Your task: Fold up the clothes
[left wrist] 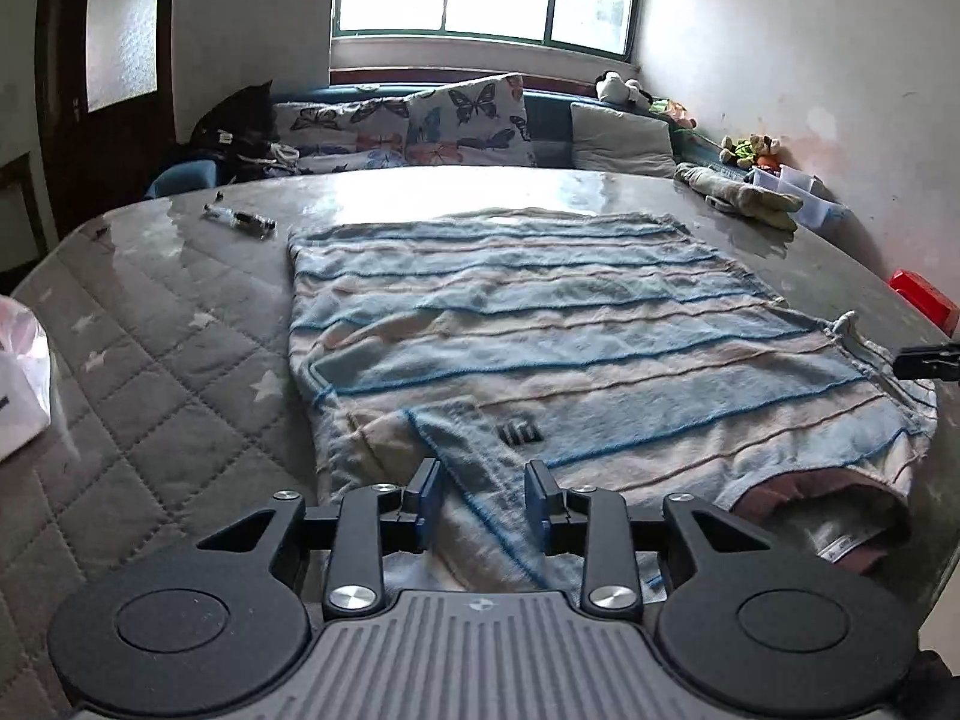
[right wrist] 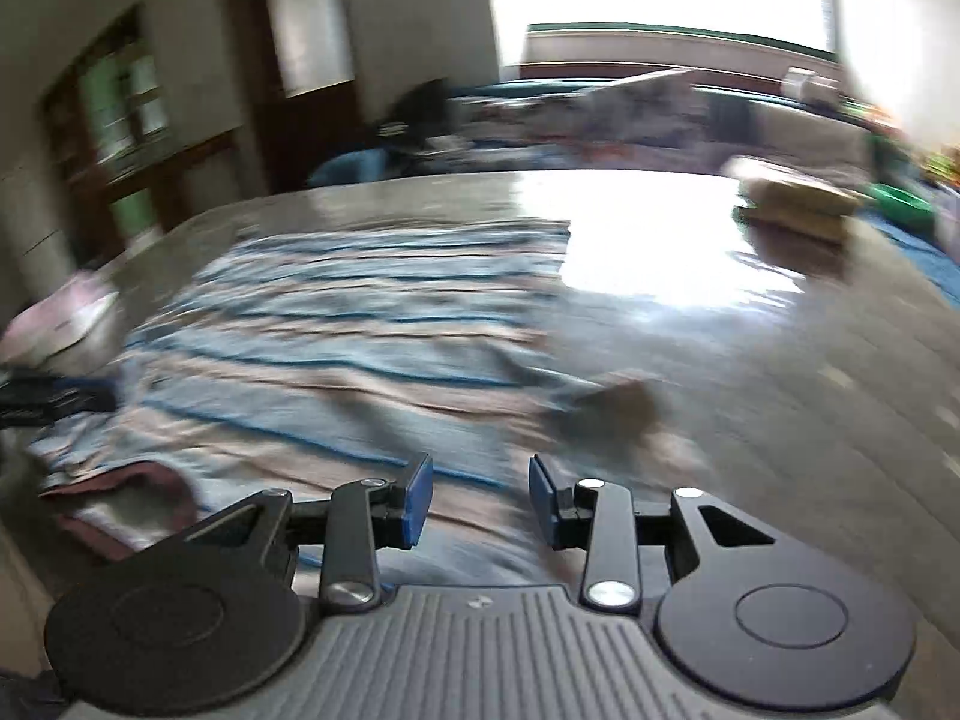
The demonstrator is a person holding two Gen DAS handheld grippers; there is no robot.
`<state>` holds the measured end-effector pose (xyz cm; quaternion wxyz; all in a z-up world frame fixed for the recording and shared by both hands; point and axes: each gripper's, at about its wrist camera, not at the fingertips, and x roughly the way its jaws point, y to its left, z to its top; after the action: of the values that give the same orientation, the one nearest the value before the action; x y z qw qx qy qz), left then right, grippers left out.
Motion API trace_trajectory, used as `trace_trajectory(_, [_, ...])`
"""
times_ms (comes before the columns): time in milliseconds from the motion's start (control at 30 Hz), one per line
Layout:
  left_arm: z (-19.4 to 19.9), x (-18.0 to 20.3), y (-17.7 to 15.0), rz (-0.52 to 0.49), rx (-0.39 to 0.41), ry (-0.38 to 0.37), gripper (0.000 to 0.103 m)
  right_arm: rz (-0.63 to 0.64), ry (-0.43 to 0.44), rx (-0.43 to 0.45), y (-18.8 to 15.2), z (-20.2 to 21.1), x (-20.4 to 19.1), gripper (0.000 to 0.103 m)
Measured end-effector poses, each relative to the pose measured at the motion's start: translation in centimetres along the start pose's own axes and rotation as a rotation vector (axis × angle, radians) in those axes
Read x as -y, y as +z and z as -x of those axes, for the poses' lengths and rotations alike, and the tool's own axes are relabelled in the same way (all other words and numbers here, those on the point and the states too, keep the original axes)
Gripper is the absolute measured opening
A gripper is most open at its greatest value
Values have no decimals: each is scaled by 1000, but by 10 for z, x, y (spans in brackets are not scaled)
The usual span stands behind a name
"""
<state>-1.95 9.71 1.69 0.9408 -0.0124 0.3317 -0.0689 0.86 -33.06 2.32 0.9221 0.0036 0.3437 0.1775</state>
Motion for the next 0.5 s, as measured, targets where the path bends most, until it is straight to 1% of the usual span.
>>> trace_trajectory(67, [4, 4, 3, -9, 20, 4, 33, -55, -64, 12, -7, 8, 19, 38])
trace_trajectory(133, [10, 7, 6, -14, 41, 6, 44, -101, -124, 22, -13, 13, 35, 40])
trace_trajectory(233, [15, 17, 9, -27, 69, 6, 47, -158, -183, 30, -21, 17, 53, 40])
trace_trajectory(267, [16, 20, 9, -26, 75, 3, 48, -172, -189, 29, -24, 18, 55, 40])
trace_trajectory(333, [17, 26, 11, -23, 87, -2, 56, -194, -195, 24, -29, 18, 59, 40])
trace_trajectory(400, [17, 32, 12, -20, 97, -6, 61, -208, -191, 25, -34, 17, 60, 40])
trace_trajectory(500, [15, 41, 13, -13, 98, -18, 74, -212, -183, 38, -36, 18, 57, 39])
